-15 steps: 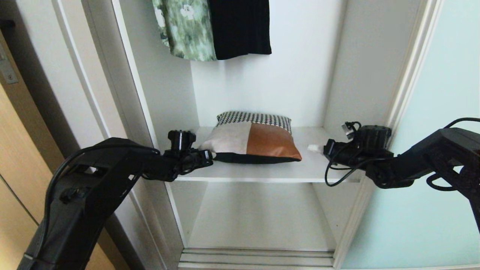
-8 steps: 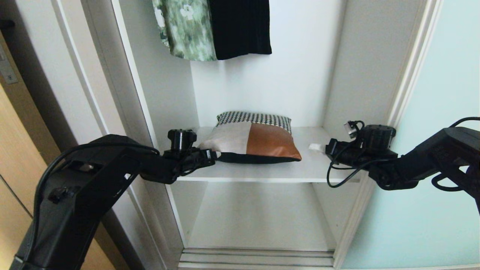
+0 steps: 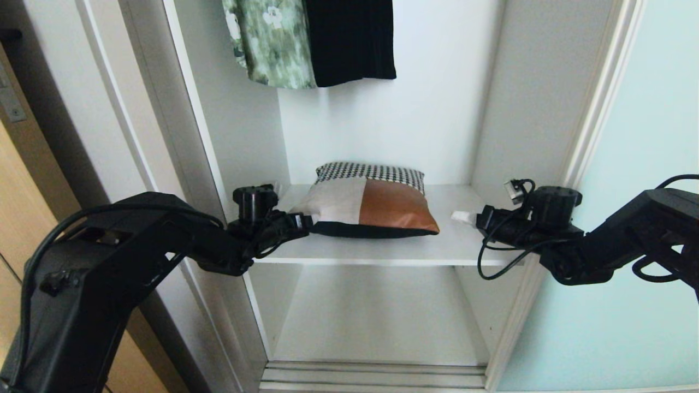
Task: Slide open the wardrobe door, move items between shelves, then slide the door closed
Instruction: Place the pillow on the higher shelf, then close the door
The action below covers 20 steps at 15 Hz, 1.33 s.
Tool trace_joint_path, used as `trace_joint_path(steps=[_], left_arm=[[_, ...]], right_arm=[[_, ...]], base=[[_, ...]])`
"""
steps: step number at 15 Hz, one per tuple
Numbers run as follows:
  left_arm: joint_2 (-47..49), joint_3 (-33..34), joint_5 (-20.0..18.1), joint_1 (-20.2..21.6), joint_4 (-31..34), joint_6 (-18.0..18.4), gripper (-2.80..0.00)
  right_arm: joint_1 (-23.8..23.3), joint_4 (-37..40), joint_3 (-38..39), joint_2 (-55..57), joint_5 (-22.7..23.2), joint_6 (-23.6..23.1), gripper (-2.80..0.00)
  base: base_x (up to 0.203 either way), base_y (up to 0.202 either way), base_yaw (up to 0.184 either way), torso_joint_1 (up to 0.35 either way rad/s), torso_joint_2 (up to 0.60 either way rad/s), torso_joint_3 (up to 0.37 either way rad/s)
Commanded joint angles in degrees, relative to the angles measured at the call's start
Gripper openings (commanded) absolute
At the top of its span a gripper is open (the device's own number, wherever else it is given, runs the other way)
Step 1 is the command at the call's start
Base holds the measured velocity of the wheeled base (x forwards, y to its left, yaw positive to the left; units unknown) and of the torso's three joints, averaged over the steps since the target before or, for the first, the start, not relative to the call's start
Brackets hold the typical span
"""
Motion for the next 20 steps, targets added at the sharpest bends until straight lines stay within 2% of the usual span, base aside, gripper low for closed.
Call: trace_joint_path(steps=[1, 4, 5, 9, 11, 14, 16, 20], left_arm=[[-3.9, 4.5, -0.1, 0.0, -2.4, -0.1, 0.00], [-7.6, 7.4, -0.2, -0.1, -3.4, -0.3, 0.00], [-8.4, 7.5, -0.2, -0.4, -3.0, -0.5, -2.80], [-16.5, 12.4, -0.2, -0.7, -0.3, -0.5, -2.80], [-23.1, 16.4, 0.0, -0.8, 3.4, -0.6, -2.80], [-34.9, 21.7, 0.8, -2.0, 10.6, -0.3, -2.80], [-42.6, 25.2, 3.5, -2.6, 14.6, 0.1, -2.80], [-55.8, 33.9, 11.8, -3.1, 18.8, 1.6, -2.80]], right_arm=[[0.5, -3.3, 2.2, -0.4, 0.3, 0.2, -2.80], [0.5, -4.9, 4.4, -1.8, 2.8, 0.3, -2.80], [0.5, -4.9, 5.0, -2.3, 2.9, 0.3, -2.80], [0.6, -5.0, 9.3, -6.8, 5.2, 0.2, -2.80], [0.8, -5.7, 13.1, -10.6, 8.7, 0.3, -2.80], [1.7, -4.7, 16.4, -18.1, 9.6, 0.2, -2.80], [2.0, -1.2, 19.4, -25.4, 9.8, -0.2, -2.80], [2.4, 9.6, 27.8, -44.0, 9.7, -1.3, -2.80]], base=[[0.000, 0.000, 0.000, 0.000, 0.00, 0.000], [0.000, 0.000, 0.000, 0.000, 0.00, 0.000], [0.000, 0.000, 0.000, 0.000, 0.00, 0.000], [0.000, 0.000, 0.000, 0.000, 0.00, 0.000], [0.000, 0.000, 0.000, 0.000, 0.00, 0.000], [0.000, 0.000, 0.000, 0.000, 0.00, 0.000], [0.000, 0.000, 0.000, 0.000, 0.00, 0.000], [0.000, 0.000, 0.000, 0.000, 0.00, 0.000]])
